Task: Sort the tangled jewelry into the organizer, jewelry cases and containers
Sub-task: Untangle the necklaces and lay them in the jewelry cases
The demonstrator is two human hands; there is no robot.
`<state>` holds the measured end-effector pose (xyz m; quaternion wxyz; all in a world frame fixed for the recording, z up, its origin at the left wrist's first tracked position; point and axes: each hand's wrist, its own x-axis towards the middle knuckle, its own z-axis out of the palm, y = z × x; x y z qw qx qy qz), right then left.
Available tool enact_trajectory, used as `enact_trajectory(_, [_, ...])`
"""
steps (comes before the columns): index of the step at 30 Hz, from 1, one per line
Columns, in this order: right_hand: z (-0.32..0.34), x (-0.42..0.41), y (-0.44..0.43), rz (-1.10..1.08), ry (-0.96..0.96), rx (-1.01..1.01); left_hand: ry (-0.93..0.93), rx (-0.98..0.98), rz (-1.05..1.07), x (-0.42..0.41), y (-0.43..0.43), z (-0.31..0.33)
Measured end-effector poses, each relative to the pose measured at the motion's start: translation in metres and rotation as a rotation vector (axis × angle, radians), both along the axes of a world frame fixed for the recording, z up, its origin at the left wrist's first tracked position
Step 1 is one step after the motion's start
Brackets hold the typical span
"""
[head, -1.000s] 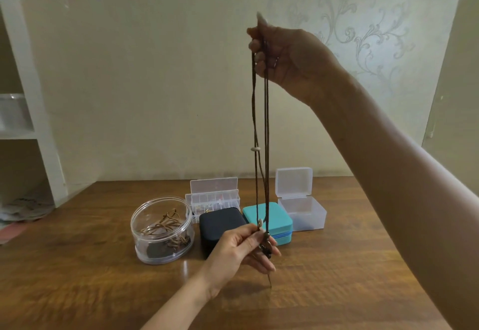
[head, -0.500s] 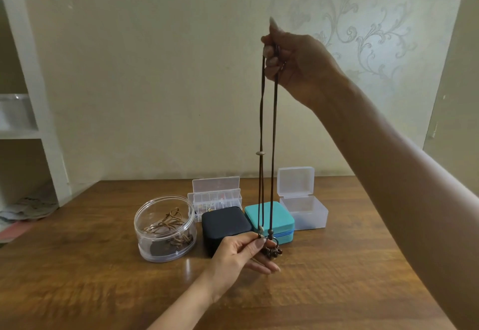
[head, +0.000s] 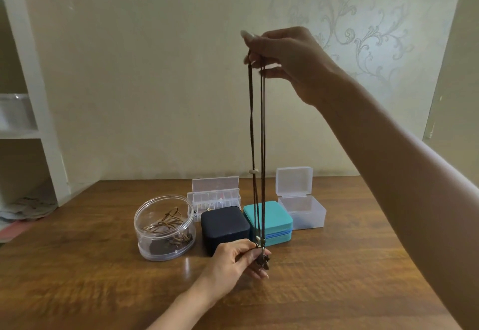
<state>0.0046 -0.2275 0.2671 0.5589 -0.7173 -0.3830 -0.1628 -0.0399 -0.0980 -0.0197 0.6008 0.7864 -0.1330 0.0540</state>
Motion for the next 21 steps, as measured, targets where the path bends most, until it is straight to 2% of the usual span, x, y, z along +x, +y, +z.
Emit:
enact_trajectory(2, [-0.001, -0.001, -0.002, -0.043, 0.004, 0.004, -0.012, 0.011, 0.015, 0.000, 0.002, -0.001])
enact_trajectory(5, [-0.003, -0.004, -0.004, 0.025, 0.072, 0.027, 0.001, 0.072, 0.005, -0.001, 0.007, 0.000])
enact_trajectory(8, [-0.004, -0.007, -0.004, 0.051, 0.091, 0.021, -0.009, 0.368, -0.050, 0.000, 0.022, 0.015])
enact_trajectory(9, [-0.003, -0.008, -0.005, 0.047, 0.088, 0.015, -0.025, 0.409, -0.056, -0.001, 0.026, 0.025])
enact_trajectory(10, [-0.003, -0.009, -0.005, 0.047, 0.089, 0.012, -0.064, 0.393, -0.044, -0.004, 0.027, 0.039])
enact_trajectory(14, [-0.003, -0.011, -0.004, 0.072, 0.102, 0.029, -0.331, 0.115, 0.104, -0.015, 0.016, 0.104])
enact_trajectory(18, [-0.005, -0.011, 0.001, 0.077, 0.126, 0.046, -0.478, 0.149, 0.047, -0.009, -0.004, 0.139])
enact_trajectory(21, [-0.001, -0.011, 0.000, 0.073, 0.140, 0.086, -0.475, 0.121, 0.020, -0.008, -0.010, 0.130])
